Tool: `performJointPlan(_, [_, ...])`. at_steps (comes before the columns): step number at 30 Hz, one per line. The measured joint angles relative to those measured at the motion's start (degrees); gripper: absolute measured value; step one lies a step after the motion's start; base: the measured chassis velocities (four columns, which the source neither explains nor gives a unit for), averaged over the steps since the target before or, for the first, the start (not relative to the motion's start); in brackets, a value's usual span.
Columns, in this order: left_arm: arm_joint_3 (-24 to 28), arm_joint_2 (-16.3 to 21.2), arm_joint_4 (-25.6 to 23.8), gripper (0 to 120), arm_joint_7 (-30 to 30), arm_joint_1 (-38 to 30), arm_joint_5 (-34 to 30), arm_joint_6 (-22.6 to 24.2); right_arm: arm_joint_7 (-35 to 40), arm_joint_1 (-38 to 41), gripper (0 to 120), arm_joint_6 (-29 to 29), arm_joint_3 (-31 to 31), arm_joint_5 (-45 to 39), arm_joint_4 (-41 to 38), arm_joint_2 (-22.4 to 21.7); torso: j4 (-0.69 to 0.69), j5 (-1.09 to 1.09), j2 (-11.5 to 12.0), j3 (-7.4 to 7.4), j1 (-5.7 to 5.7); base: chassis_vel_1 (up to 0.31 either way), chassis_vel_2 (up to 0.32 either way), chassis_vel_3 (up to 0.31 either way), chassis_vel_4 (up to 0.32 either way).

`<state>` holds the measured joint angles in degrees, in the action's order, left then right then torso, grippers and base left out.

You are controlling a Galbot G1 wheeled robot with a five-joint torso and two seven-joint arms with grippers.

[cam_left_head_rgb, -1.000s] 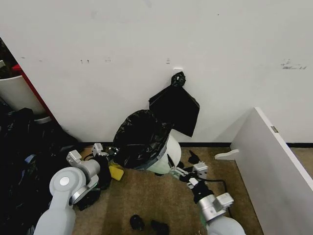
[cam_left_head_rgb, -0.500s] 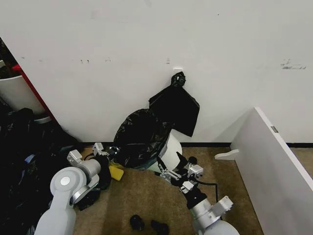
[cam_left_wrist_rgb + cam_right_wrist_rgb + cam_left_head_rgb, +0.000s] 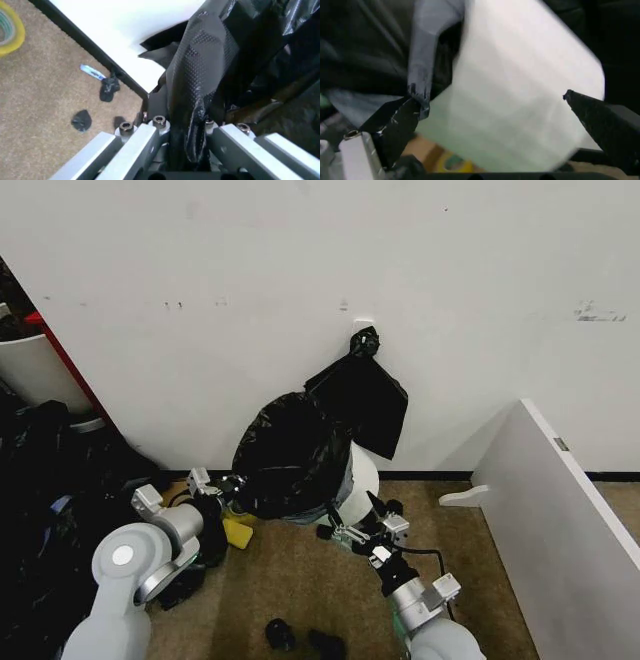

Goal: Place the garbage bag over the trash bin.

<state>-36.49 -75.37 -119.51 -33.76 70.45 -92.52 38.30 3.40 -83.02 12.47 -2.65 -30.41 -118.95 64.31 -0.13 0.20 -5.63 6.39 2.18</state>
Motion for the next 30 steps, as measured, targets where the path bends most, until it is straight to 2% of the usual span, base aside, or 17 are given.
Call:
performJointPlan(8, [-0.6,0.0,-0.8,1,-0.1,0.2,-0.9,0.1,0.3,0.3,100,0.3,-0.5,1.3,1.6,0.2,0.00,0.00,0.0,0.00,0.00,0.000,0.000,0.000,0.000])
performJointPlan(19, [-2.6,0.1,-3.0,1,-1.5,0.8,-4.6,1.1,-0.5,-0.8,100,4.4,-0.9,10.7,6.0,0.6,0.00,0.00,0.0,0.00,0.00,0.000,0.000,0.000,0.000])
performJointPlan(21, [-2.4,0.1,-2.8,1,-1.5,0.7,-4.4,1.0,-4.5,-0.9,100,7.4,-1.6,9.3,5.3,0.3,0.00,0.01,0.0,0.00,0.00,0.000,0.000,0.000,0.000])
performJointPlan(23, [-1.9,0.2,-2.1,1,-1.3,0.3,-3.4,0.3,-18.4,-1.4,100,14.6,-4.6,6.2,5.4,-1.2,0.00,0.00,0.0,0.00,0.00,0.000,0.000,0.000,0.000])
performJointPlan(24, [-1.9,0.2,-2.1,1,-1.3,0.3,-3.4,0.3,-18.4,-1.4,100,14.6,-4.6,6.2,5.4,-1.2,0.00,0.00,0.0,0.00,0.00,0.000,0.000,0.000,0.000])
performJointPlan(26, [-1.1,0.2,-1.7,1,-0.7,0.1,-1.9,-0.3,-32.3,-1.7,100,18.3,-8.3,2.3,6.8,-2.4,0.00,0.01,0.0,0.00,0.00,0.000,0.000,0.000,0.000])
performJointPlan(28, [0.7,0.3,-1.2,1,0.4,0.6,1.6,-0.9,-42.5,-1.5,100,19.4,-12.9,-2.0,8.5,-2.8,0.00,0.02,0.0,0.00,0.00,0.000,0.000,0.000,0.000])
performJointPlan(29, [1.8,0.4,-1.1,1,1.0,1.2,3.9,-1.2,-43.4,-1.3,100,19.6,-14.0,-3.6,8.6,-2.8,0.00,0.01,0.0,0.00,0.00,0.000,0.000,0.000,0.000])
performJointPlan(30, [3.3,0.6,-1.0,1,1.5,2.1,7.3,-1.5,-41.2,-1.2,100,19.7,-14.7,-5.0,8.0,-2.6,0.00,-0.01,0.0,0.00,0.00,0.000,0.000,0.000,0.000])
